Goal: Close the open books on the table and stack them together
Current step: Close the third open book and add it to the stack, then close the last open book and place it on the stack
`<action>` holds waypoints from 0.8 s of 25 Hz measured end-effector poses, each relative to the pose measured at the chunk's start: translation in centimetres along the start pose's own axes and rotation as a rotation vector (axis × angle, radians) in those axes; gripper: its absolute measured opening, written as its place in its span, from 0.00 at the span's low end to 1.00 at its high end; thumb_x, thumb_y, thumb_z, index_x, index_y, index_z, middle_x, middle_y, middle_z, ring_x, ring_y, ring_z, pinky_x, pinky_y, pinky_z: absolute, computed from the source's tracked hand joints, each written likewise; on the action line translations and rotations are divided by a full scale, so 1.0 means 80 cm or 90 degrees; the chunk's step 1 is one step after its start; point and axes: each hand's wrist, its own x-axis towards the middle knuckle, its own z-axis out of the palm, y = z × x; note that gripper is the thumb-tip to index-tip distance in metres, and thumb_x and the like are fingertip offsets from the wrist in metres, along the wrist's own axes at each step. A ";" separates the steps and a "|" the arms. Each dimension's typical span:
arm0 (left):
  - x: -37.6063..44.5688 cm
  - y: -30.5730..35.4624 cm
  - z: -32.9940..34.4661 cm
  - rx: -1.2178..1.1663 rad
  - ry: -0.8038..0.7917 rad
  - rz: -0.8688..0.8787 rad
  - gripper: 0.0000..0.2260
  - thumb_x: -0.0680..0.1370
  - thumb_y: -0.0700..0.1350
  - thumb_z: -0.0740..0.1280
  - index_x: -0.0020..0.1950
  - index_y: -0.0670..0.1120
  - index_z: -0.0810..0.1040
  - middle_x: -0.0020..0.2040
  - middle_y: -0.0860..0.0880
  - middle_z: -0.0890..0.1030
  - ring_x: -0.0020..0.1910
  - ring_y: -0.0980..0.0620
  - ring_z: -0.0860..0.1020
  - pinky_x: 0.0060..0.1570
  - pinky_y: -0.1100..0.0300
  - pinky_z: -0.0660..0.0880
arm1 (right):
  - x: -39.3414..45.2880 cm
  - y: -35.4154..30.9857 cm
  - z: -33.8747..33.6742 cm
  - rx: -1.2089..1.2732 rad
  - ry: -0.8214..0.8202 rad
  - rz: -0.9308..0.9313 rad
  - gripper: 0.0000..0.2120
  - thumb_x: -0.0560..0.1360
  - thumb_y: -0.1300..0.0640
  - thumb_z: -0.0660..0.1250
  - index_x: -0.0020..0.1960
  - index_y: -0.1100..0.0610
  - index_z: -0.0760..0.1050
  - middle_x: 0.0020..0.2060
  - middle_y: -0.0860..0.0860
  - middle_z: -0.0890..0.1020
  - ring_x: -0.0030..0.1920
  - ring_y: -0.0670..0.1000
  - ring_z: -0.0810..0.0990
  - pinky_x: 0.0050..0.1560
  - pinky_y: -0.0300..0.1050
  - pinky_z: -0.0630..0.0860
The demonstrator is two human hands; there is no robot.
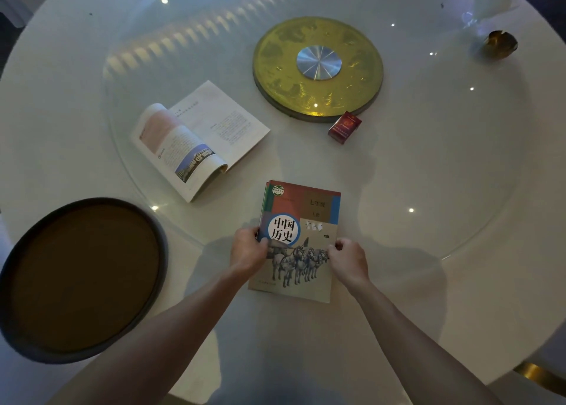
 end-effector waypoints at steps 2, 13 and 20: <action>0.001 -0.002 0.000 -0.008 0.000 -0.007 0.11 0.76 0.39 0.68 0.56 0.42 0.84 0.49 0.45 0.87 0.45 0.48 0.84 0.32 0.62 0.75 | 0.001 -0.005 -0.001 -0.018 -0.007 -0.007 0.12 0.76 0.56 0.64 0.40 0.64 0.79 0.38 0.60 0.85 0.39 0.60 0.83 0.34 0.47 0.70; 0.025 0.003 -0.022 -0.093 -0.019 -0.037 0.11 0.75 0.43 0.71 0.57 0.46 0.84 0.48 0.47 0.87 0.40 0.49 0.83 0.28 0.60 0.75 | 0.022 -0.038 0.002 -0.054 -0.024 -0.044 0.12 0.77 0.54 0.65 0.41 0.60 0.81 0.39 0.56 0.86 0.39 0.57 0.83 0.36 0.49 0.76; 0.053 0.011 -0.035 -0.174 -0.040 -0.085 0.10 0.79 0.46 0.69 0.58 0.45 0.83 0.48 0.47 0.86 0.42 0.49 0.84 0.32 0.52 0.82 | 0.035 -0.057 0.008 -0.083 0.015 -0.020 0.13 0.78 0.52 0.65 0.51 0.62 0.80 0.49 0.58 0.85 0.47 0.59 0.83 0.42 0.50 0.76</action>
